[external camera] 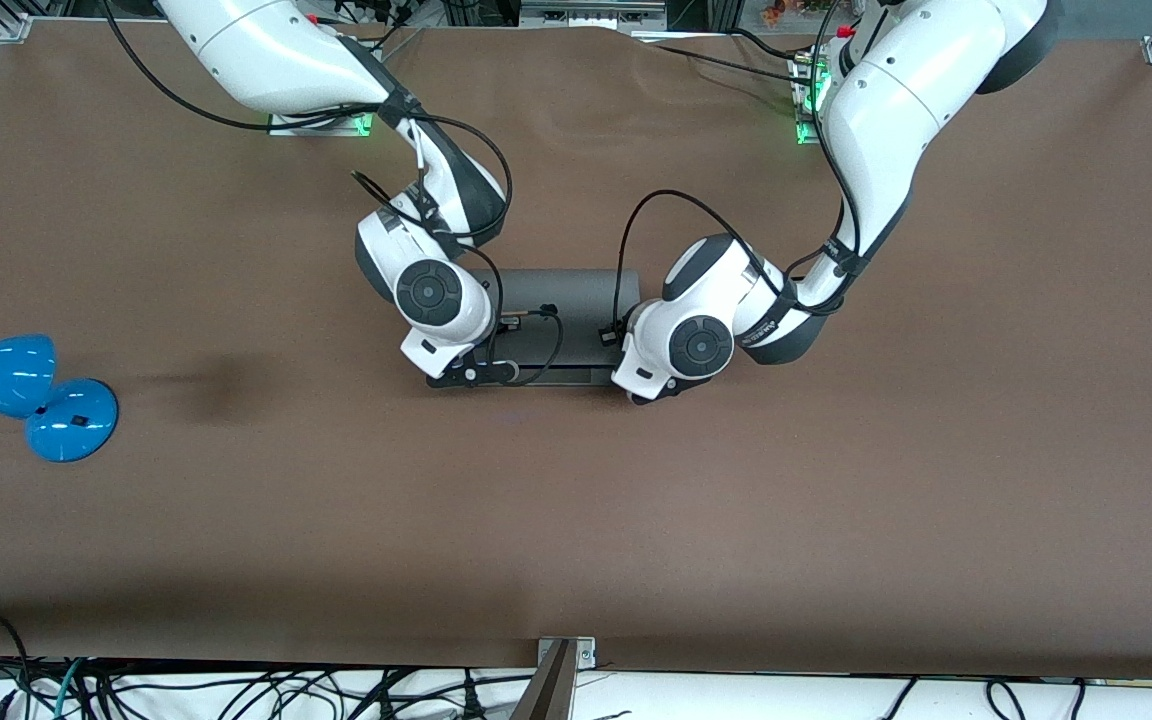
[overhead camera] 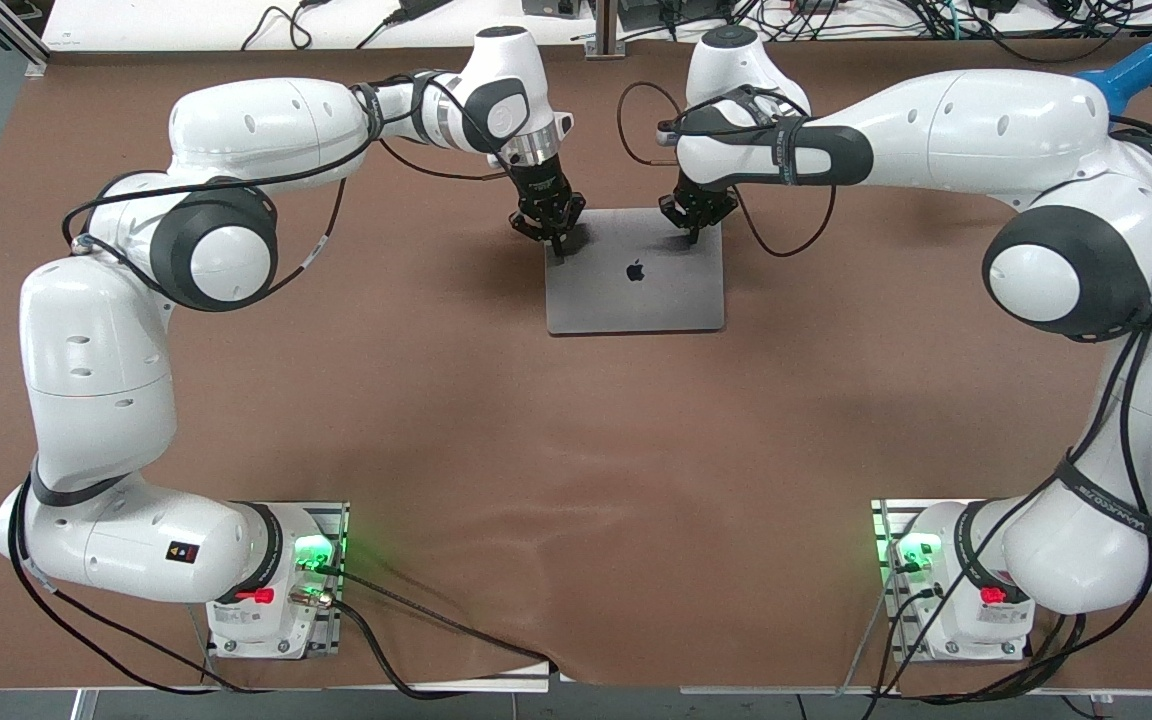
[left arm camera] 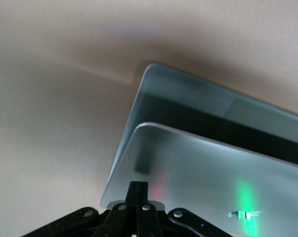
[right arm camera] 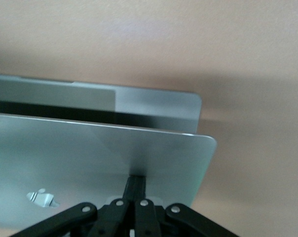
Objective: Close laptop with both arms from behind
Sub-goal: 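Push the screen down onto the keyboard with both grippers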
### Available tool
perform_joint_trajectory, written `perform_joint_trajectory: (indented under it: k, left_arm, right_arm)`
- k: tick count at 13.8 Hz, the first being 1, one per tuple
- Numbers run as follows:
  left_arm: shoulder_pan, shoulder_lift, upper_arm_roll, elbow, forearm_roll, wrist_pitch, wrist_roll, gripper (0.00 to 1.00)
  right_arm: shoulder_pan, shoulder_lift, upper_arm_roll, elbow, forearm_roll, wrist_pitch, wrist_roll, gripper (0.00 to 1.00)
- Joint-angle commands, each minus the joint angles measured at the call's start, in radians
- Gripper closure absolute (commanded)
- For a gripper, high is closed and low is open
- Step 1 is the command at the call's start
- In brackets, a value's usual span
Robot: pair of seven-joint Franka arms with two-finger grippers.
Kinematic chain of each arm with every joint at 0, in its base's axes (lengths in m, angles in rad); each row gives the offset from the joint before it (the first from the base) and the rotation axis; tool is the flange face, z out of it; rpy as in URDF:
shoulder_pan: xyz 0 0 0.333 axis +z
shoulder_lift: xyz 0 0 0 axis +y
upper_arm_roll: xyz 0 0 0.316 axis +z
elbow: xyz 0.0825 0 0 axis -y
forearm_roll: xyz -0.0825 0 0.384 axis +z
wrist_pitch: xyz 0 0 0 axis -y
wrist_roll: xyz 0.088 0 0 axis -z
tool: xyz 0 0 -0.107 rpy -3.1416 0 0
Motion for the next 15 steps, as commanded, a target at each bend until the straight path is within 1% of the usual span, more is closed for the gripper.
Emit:
perform_joint_trajectory:
  k: [1,4,6,11,12,13,14,15]
  left_arm:
    - [-0.016,0.041,0.016,0.042,0.031,0.028,0.006,1.00]
    - [-0.019,0.081,0.020,0.078,0.073,0.034,0.003,1.00]
    - [-0.024,0.104,0.020,0.101,0.076,0.036,0.003,1.00]
    - [-0.027,0.120,0.028,0.102,0.096,0.037,0.004,1.00]
    - [-0.027,0.123,0.028,0.102,0.097,0.045,0.004,1.00]
    - [-0.027,0.126,0.028,0.102,0.097,0.051,0.004,1.00]
    - [-0.027,0.129,0.033,0.102,0.097,0.057,0.004,1.00]
    - [-0.027,0.132,0.034,0.102,0.097,0.062,0.004,1.00]
  right_arm:
    - [0.001,0.058,-0.001,0.064,-0.030,0.009,0.003,1.00]
    - [0.001,0.089,-0.008,0.068,-0.030,0.059,0.003,1.00]
    - [0.001,0.108,-0.014,0.068,-0.031,0.077,0.003,1.00]
    - [0.001,0.123,-0.015,0.068,-0.030,0.109,0.008,1.00]
    - [0.001,0.120,-0.014,0.071,-0.027,0.109,0.009,0.76]
    - [0.001,0.111,-0.014,0.074,-0.024,0.109,0.012,0.04]
    - [0.003,0.108,-0.015,0.083,-0.017,0.109,0.014,0.00]
    - [0.001,0.092,-0.014,0.084,-0.016,0.108,0.012,0.00]
